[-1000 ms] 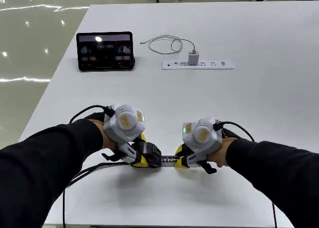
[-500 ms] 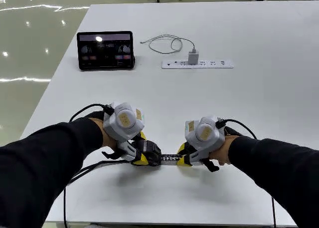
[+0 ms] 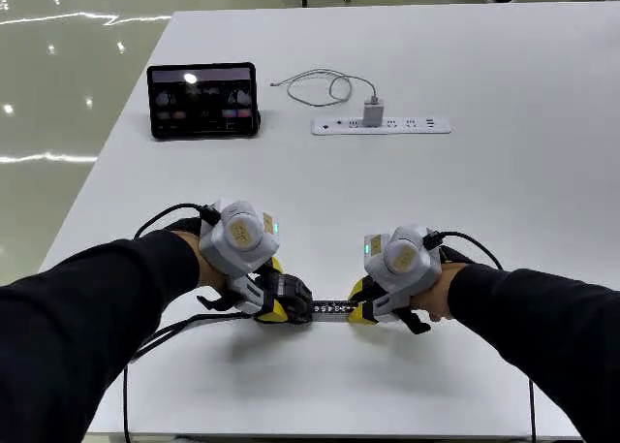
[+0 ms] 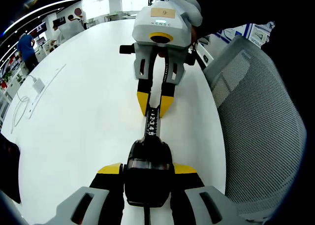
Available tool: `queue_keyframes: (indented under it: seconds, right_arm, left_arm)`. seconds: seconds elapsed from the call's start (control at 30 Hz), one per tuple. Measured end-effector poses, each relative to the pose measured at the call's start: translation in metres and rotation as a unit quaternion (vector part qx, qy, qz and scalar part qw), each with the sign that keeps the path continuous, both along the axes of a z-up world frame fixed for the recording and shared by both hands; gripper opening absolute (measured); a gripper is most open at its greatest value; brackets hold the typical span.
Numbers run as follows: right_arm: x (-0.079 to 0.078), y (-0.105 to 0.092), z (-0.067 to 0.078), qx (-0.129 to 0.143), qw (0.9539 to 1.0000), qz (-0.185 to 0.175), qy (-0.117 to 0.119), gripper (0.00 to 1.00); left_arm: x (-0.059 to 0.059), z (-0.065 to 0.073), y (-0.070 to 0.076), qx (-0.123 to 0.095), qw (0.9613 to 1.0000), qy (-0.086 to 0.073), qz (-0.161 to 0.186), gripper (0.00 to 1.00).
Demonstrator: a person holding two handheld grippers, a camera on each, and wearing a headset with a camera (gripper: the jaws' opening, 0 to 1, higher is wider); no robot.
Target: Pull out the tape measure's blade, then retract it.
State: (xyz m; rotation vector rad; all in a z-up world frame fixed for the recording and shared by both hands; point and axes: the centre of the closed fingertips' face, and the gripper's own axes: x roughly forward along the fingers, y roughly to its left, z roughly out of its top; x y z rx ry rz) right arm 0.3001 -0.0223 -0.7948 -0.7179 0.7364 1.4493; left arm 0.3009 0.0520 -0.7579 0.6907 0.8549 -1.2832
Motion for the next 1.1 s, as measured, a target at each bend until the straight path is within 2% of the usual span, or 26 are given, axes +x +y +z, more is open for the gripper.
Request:
queue_keyframes:
  seconds: [1.1]
  right_arm:
    - [0.003,-0.023,0.0,-0.009,1.0,-0.005,0.0,0.09]
  left_arm:
    - [0.0,0.0,0.0,-0.002,1.0,-0.002,0.007,0.32]
